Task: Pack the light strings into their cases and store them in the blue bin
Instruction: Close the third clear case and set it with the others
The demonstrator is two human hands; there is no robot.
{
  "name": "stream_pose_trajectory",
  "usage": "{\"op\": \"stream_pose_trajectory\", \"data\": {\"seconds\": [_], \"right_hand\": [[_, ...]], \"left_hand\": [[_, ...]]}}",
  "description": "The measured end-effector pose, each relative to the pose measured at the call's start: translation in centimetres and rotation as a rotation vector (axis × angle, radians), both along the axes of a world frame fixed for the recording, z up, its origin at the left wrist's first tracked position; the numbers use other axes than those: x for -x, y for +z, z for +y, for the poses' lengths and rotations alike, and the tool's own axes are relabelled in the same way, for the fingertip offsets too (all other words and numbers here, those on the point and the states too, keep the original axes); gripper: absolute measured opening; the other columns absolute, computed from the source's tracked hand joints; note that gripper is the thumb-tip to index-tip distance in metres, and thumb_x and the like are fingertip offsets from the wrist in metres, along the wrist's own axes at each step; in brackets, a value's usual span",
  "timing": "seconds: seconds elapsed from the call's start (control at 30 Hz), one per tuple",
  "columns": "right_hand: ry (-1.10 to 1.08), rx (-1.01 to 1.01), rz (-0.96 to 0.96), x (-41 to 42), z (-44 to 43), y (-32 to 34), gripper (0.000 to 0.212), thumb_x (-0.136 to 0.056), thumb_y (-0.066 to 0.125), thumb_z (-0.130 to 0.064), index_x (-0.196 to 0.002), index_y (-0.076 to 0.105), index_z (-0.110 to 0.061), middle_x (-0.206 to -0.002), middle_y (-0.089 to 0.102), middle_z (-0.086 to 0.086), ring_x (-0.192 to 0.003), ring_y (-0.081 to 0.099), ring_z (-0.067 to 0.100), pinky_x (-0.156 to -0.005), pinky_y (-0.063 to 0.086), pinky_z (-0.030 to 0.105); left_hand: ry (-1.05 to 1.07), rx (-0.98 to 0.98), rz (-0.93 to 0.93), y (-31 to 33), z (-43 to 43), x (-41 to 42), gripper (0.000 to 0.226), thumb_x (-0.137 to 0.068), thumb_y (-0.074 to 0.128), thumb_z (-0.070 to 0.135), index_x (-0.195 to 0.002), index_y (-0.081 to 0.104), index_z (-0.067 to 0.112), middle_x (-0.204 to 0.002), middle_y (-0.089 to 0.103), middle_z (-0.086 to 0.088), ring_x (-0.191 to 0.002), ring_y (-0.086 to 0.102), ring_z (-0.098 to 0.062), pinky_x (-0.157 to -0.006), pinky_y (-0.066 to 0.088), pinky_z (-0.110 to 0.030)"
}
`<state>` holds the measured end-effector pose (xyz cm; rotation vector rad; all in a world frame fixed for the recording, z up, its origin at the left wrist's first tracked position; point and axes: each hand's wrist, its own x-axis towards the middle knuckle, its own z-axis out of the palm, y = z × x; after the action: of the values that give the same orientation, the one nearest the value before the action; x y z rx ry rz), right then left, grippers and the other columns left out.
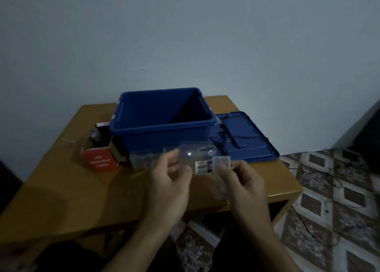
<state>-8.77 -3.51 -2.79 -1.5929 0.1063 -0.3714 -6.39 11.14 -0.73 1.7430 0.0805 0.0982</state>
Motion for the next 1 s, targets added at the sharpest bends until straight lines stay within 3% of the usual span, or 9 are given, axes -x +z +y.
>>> {"op": "stream_pose_trajectory", "data": {"seconds": [0.1,0.2,0.27,0.33,0.43,0.6,0.8,0.9,1.0], "right_hand": [[0.098,0.087,0.021,-0.6,1.5,-0.7,0.017,-0.095,0.063,-0.030,-0.088,0.069,-0.015,-0.080,0.071,0.006,-0.073,0.068,0.026,-0.066,0.058,0.050],[0.150,0.190,-0.005,-1.6,2.4,-1.0,0.017,-0.098,0.062,-0.028,-0.085,0.068,-0.019,-0.080,0.070,0.003,-0.073,0.068,0.021,-0.066,0.057,0.049],[0.188,0.265,-0.014,-2.2,2.9,-1.1,0.020,-0.099,0.061,-0.031,-0.083,0.065,-0.020,-0.079,0.068,0.003,-0.073,0.066,0.022,-0.066,0.055,0.050],[0.227,0.307,0.003,-2.5,3.4,-1.2,0.018,-0.098,0.061,-0.032,-0.085,0.066,-0.021,-0.080,0.068,0.002,-0.075,0.065,0.022,-0.068,0.056,0.051],[0.278,0.339,0.055,-2.7,3.6,-1.4,0.013,-0.097,0.062,-0.030,-0.086,0.066,-0.023,-0.083,0.071,-0.002,-0.076,0.067,0.017,-0.072,0.057,0.051],[0.331,0.402,0.103,-2.7,3.0,-1.5,0.013,-0.097,0.060,-0.035,-0.087,0.066,-0.028,-0.085,0.072,-0.010,-0.077,0.068,0.009,-0.075,0.059,0.047],[0.381,0.516,0.128,-3.5,2.2,-0.2,0.018,-0.098,0.058,-0.038,-0.091,0.066,-0.023,-0.087,0.071,-0.001,-0.078,0.069,0.018,-0.073,0.059,0.051],[0.337,0.486,0.042,-4.5,1.8,1.3,0.026,-0.097,0.055,-0.045,-0.089,0.065,-0.022,-0.084,0.071,0.000,-0.075,0.070,0.017,-0.069,0.060,0.051],[0.281,0.584,-0.076,-5.8,2.1,2.5,0.024,-0.094,0.054,-0.053,-0.091,0.066,-0.032,-0.090,0.064,-0.005,-0.083,0.063,0.013,-0.074,0.057,0.043]], "left_hand": [[0.060,-0.043,-0.044,-1.3,3.5,-0.2,0.013,-0.095,0.063,0.022,-0.105,0.063,0.031,-0.107,0.065,0.010,-0.096,0.063,-0.002,-0.085,0.058,-0.038],[0.042,-0.129,-0.120,-2.9,6.1,-0.6,0.015,-0.095,0.062,0.015,-0.094,0.060,0.030,-0.099,0.069,0.005,-0.090,0.066,-0.005,-0.081,0.058,-0.049],[0.029,-0.161,-0.170,-3.7,7.4,-0.9,0.028,-0.095,0.063,0.014,-0.094,0.055,0.041,-0.105,0.067,0.006,-0.100,0.064,-0.006,-0.085,0.057,-0.045],[-0.002,-0.242,-0.218,-4.4,8.5,-1.3,0.039,-0.095,0.063,0.014,-0.101,0.050,0.050,-0.110,0.064,0.011,-0.104,0.062,-0.001,-0.086,0.055,-0.031],[-0.075,-0.424,-0.326,-5.1,9.5,-1.9,0.043,-0.096,0.061,0.009,-0.122,0.051,0.042,-0.111,0.061,0.012,-0.103,0.058,0.004,-0.081,0.045,-0.008],[-0.141,-0.480,-0.414,-5.9,10.0,-3.0,0.038,-0.096,0.061,0.007,-0.131,0.061,0.021,-0.108,0.058,0.011,-0.105,0.058,-0.008,-0.083,0.046,-0.012],[-0.222,-0.348,-0.295,-6.0,10.4,-3.0,0.036,-0.095,0.063,0.010,-0.126,0.060,0.029,-0.116,0.065,0.014,-0.109,0.059,0.001,-0.080,0.044,-0.008],[-0.235,-0.335,-0.265,-6.2,10.6,-3.0,0.038,-0.096,0.062,0.015,-0.128,0.058,0.035,-0.116,0.065,0.016,-0.110,0.059,0.003,-0.082,0.046,-0.011],[-0.233,-0.323,-0.276,-6.4,10.5,-3.1,0.040,-0.096,0.063,0.015,-0.130,0.057,0.036,-0.118,0.064,0.018,-0.111,0.059,0.003,-0.084,0.047,-0.010]]}}
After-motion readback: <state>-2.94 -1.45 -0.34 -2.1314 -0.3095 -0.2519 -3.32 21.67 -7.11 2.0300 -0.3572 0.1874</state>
